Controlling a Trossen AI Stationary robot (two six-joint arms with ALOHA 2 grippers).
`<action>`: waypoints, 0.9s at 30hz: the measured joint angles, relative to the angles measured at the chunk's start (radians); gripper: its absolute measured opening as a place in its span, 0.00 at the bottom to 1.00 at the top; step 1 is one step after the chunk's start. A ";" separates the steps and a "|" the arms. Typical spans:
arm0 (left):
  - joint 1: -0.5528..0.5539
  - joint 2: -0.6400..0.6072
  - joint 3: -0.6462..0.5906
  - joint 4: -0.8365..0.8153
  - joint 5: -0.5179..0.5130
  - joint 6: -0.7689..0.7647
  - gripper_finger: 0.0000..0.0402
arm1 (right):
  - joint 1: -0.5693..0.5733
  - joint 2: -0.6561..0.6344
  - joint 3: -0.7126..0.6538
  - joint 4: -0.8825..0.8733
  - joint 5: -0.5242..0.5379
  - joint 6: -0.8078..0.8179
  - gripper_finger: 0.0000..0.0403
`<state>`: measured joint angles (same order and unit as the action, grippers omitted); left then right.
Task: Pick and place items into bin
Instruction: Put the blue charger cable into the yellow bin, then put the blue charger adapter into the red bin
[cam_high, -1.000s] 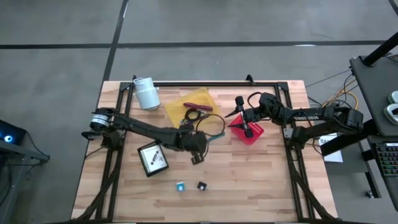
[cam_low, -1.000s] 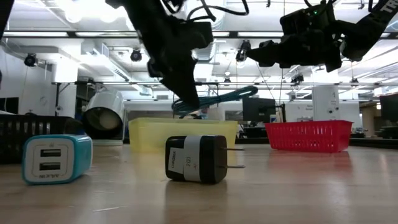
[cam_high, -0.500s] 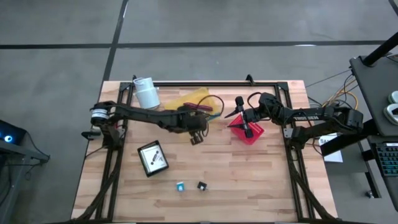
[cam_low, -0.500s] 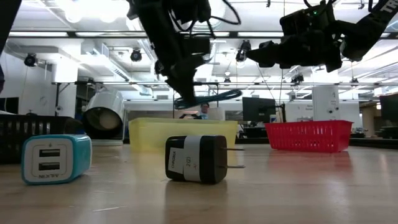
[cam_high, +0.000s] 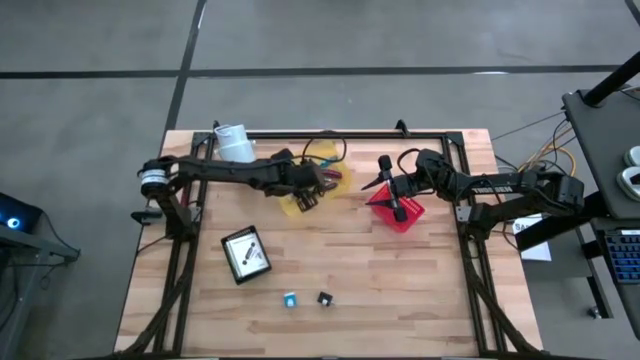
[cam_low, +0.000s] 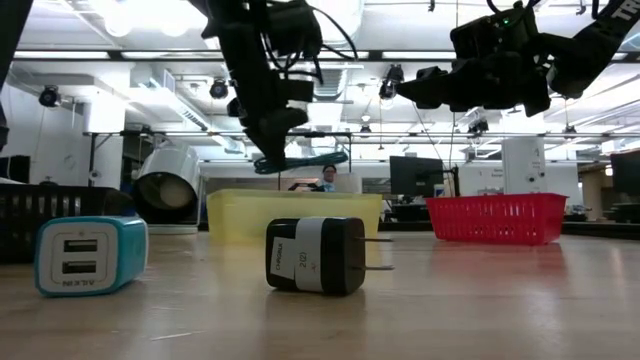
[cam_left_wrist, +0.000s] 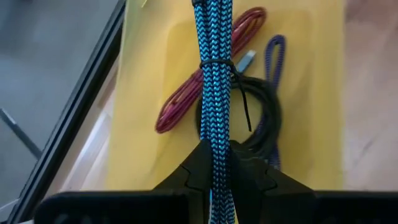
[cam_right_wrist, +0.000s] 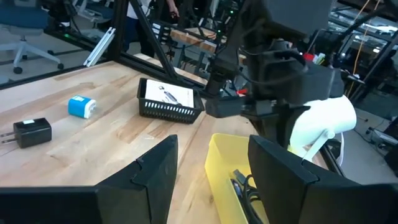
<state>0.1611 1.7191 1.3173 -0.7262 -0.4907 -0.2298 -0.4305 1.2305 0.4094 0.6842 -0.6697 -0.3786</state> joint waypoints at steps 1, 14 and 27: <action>0.007 0.001 -0.002 -0.002 0.000 0.000 0.06 | 0.000 0.000 0.000 0.000 0.000 0.000 0.45; 0.045 0.005 -0.018 -0.042 -0.016 0.000 0.08 | 0.000 0.000 0.000 0.000 0.000 -0.014 0.45; 0.046 0.005 -0.018 -0.042 -0.016 0.000 0.26 | 0.000 0.000 0.000 0.000 0.000 -0.014 0.45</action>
<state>0.2069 1.7245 1.2995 -0.7678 -0.5068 -0.2295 -0.4305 1.2308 0.4095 0.6842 -0.6697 -0.3931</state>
